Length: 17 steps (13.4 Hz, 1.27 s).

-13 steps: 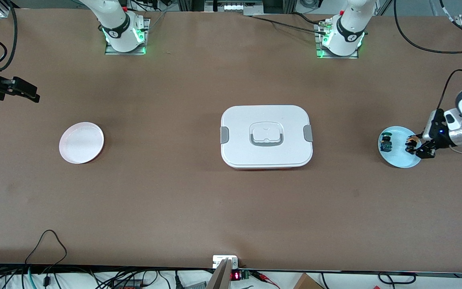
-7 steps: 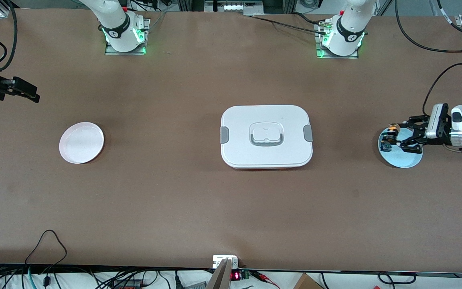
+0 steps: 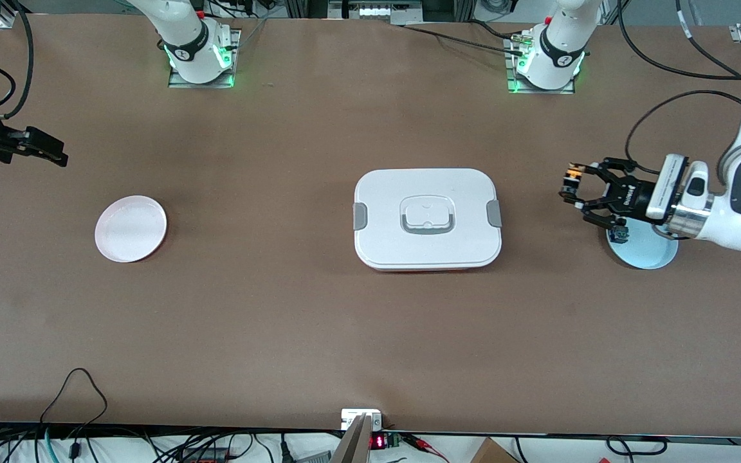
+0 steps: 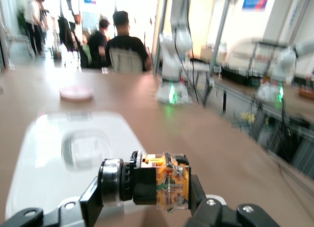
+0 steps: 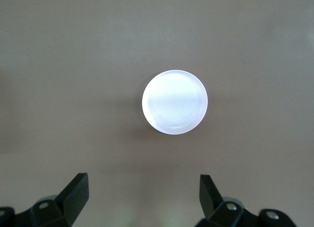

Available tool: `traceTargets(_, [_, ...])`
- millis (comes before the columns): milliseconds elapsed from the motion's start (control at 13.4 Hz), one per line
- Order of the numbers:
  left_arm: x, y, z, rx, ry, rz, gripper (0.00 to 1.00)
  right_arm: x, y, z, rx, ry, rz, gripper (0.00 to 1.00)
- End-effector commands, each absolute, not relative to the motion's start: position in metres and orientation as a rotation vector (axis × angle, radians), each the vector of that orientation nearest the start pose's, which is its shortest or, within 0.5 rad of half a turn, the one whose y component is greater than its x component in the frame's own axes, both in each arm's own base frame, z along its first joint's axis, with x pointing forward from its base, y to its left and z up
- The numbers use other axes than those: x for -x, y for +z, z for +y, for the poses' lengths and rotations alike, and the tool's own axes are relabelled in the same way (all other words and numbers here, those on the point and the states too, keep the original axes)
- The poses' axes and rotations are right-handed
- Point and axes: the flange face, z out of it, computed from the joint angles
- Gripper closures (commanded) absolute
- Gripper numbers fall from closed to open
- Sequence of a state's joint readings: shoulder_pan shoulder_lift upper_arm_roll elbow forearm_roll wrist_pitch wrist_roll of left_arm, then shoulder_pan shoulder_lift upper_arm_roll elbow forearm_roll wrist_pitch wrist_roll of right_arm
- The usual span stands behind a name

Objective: Transfer orange switch to right arm and place
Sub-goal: 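Lift the orange switch with the left gripper and carry it above the box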

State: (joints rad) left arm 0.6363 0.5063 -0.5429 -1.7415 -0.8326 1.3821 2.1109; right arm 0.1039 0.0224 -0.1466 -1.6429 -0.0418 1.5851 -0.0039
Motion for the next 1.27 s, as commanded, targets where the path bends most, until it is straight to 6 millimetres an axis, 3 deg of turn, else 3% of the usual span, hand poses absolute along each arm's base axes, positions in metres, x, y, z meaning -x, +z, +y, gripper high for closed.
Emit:
traceTargets(0, [-0.594, 0.394, -0.051, -1.109, 0.766, -1.389, 1.00, -0.563, 0.581, -0.033, 3.166, 0.127, 0.074, 0.00])
traceTargets(224, [-0.593, 0.436, -0.127, -1.156, 0.733, -1.322, 1.00, -0.561, 0.581, -0.033, 3.156, 0.139, 0.074, 0.00])
traceTargets(448, [-0.589, 0.461, -0.185, -1.216, 0.752, -1.228, 1.00, -0.560, 0.584, -0.026, 3.026, 0.125, 0.088, 0.00])
traceTargets(597, [-0.577, 0.485, -0.215, -1.302, 0.749, -1.188, 1.00, -0.555, 0.582, -0.009, 2.892, 0.190, 0.080, 0.00])
traceTargets(895, [-0.554, 0.508, -0.238, -1.337, 0.778, -1.158, 1.00, -0.563, 0.561, 0.033, 2.505, 0.321, 0.081, 0.00])
traceTargets(1193, [-0.556, 0.502, -0.224, -1.305, 0.861, -1.193, 1.00, -0.585, 0.535, 0.062, 2.131, 0.404, 0.094, 0.00])
